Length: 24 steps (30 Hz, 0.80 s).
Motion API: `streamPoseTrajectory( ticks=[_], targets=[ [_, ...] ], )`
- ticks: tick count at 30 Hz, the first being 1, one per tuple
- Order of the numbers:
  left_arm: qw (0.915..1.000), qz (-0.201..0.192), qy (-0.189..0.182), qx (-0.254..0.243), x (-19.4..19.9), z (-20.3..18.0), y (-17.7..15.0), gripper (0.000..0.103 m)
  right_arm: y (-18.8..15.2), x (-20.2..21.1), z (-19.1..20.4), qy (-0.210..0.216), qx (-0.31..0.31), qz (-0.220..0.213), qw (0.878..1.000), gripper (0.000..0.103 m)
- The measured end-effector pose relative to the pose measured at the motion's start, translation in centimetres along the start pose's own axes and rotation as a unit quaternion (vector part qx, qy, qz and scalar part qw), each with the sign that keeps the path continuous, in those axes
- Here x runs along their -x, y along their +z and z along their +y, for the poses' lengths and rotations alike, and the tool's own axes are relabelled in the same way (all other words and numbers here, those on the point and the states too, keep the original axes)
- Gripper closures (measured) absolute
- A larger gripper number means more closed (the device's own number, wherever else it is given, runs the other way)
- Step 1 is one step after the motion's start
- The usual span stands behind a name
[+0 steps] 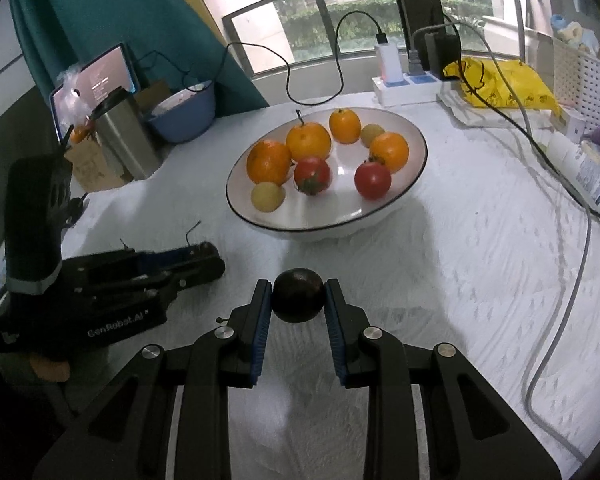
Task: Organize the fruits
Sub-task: 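Grasp the stemmed dark plum with the left gripper while the right holds its plum, then carry both dark plums onto the white plate and open both grippers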
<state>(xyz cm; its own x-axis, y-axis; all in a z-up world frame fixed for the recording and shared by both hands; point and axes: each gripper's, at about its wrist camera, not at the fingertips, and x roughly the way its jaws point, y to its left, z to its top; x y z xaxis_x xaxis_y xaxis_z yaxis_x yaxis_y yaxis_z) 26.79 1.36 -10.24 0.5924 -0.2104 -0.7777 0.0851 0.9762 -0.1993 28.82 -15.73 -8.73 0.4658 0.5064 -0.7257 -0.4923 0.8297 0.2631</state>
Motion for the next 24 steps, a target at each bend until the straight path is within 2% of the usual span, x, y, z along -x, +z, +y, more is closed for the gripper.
streamPoseTrajectory(
  ticks=[12, 24],
  targets=[
    [0.9986, -0.038, -0.033, -0.018, 2.3, -2.0, 2.1, 0.076, 3.2, 0.8, -0.9, -0.008, 0.011, -0.026, 1.000, 0.074],
    [0.9980, -0.039, -0.046, -0.020, 0.0, -2.6, 4.8, 0.076, 6.0, -0.7, -2.6, -0.015, 0.013, -0.035, 0.999, 0.074]
  ],
)
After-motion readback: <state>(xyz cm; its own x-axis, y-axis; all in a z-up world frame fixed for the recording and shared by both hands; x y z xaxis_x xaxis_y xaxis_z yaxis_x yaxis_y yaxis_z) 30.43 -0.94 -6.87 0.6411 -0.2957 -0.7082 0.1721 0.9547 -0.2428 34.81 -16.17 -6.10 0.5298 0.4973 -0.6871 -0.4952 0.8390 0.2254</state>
